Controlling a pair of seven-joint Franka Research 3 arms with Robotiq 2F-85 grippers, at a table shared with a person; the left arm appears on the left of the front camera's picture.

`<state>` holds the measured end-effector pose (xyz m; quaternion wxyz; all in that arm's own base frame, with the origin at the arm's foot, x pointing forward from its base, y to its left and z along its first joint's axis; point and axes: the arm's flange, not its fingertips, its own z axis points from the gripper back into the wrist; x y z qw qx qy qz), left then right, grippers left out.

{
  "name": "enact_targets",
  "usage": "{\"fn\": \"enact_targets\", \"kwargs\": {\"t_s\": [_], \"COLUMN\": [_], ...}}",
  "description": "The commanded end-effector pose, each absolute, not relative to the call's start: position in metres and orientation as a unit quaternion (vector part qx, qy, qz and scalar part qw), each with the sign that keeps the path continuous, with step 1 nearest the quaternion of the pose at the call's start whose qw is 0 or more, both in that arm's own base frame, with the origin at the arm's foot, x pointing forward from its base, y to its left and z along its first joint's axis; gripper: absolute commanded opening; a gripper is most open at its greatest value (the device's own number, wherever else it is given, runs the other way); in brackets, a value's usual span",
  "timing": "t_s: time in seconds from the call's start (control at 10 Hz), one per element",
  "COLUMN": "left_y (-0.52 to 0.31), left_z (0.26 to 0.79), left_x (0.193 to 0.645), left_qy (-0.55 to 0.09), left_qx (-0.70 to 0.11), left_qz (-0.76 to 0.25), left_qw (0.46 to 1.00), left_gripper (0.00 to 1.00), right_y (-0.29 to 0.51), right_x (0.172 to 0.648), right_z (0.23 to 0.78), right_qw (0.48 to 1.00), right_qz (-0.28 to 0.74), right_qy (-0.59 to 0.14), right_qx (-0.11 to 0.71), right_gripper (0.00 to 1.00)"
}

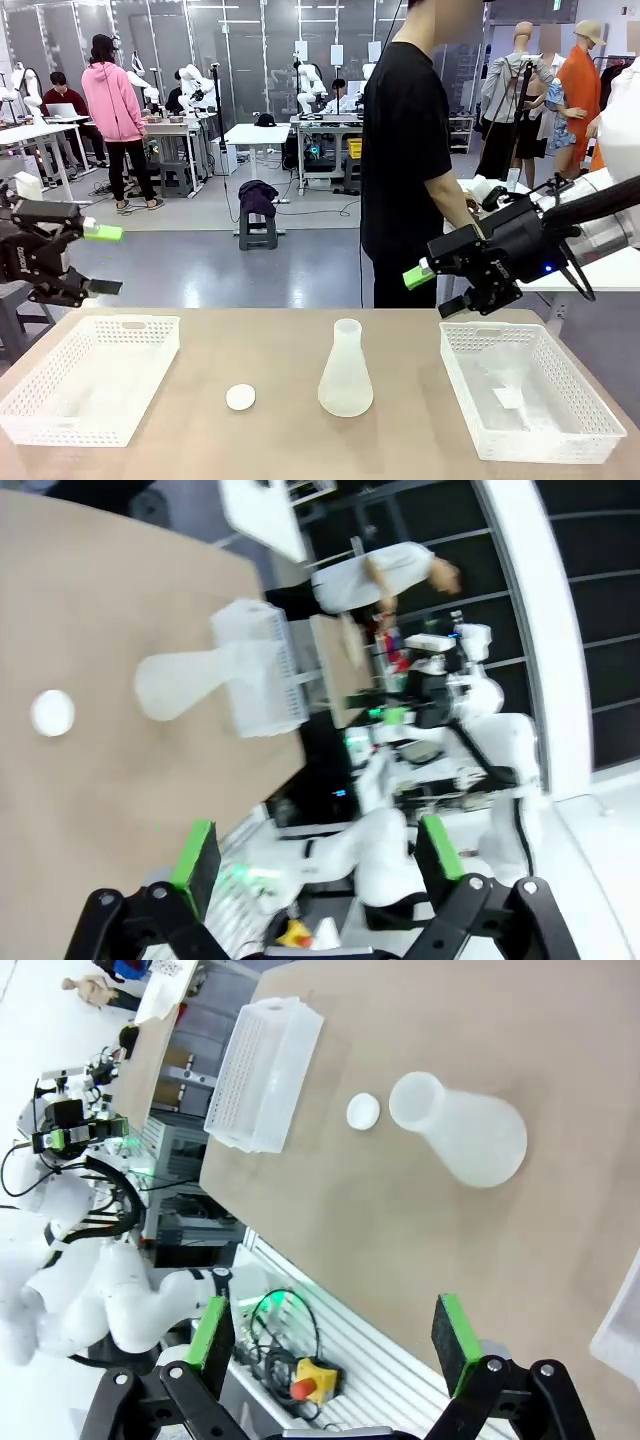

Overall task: Prepare the solutions needed for the experiment.
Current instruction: Pick up the Plastic Funnel and insert it into the Big flask.

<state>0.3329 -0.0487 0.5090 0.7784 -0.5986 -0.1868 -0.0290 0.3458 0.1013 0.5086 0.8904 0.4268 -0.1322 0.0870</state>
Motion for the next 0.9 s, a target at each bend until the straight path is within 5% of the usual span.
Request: {"fn": "enact_targets", "kwargs": {"t_s": [0.0, 0.8], "left_y": [-0.052, -0.054], "left_z": [0.498, 0.496], "left_x": [0.329, 0.337], "left_qy": [-0.180, -0.162], "left_qx": [-0.639, -0.665], "left_qz": [-0.028, -0.020], "left_qw": [0.747, 0.729], "left_gripper": [1.00, 1.00], "right_y": [0.097, 0.076], "right_x": [0.349, 0.344], "right_z": [0.514, 0.510], "right_qw": [0.876, 0.822], "right_qz": [0.071, 0.063], "right_qy": [-0.118, -0.116], "right_qx": [0.462, 0.553], "right_gripper": [1.00, 1.00]}}
